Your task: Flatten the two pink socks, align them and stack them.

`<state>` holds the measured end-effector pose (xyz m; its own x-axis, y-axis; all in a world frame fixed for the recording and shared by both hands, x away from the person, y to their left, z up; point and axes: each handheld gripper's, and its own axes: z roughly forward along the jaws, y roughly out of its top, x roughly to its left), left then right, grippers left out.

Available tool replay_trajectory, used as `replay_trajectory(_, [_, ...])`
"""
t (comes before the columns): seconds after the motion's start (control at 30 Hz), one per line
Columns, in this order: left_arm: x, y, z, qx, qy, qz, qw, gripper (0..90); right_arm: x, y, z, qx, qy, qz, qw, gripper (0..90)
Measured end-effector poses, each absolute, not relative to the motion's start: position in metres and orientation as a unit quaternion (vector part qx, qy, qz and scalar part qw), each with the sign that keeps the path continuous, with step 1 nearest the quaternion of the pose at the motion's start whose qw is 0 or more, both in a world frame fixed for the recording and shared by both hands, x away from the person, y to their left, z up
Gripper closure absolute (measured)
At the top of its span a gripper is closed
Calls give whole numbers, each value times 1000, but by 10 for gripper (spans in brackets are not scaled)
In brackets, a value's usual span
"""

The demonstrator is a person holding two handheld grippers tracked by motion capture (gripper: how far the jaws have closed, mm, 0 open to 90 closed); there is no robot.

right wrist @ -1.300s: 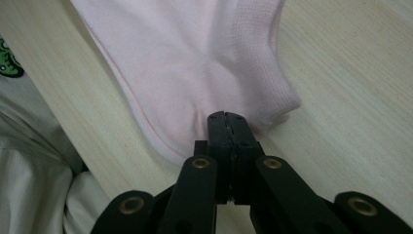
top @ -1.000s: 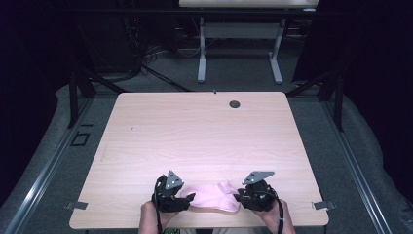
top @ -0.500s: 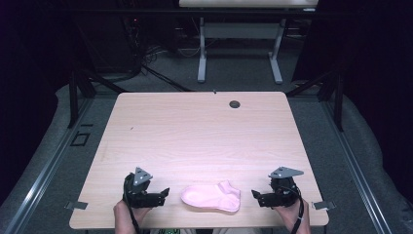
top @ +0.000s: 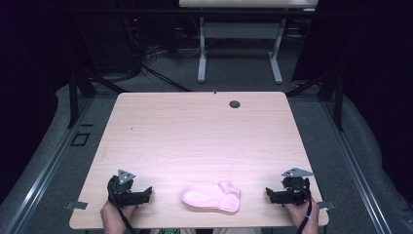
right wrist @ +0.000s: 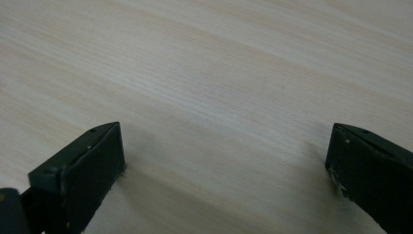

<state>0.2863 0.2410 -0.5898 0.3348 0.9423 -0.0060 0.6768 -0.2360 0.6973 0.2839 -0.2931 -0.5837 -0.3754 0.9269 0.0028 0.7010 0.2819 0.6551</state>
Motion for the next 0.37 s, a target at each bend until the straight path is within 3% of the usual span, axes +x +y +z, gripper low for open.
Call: replay_trajectory(0.37, [291,243,-593,754,532,220,316,1,284,-300,-590,515,765,324,212,0])
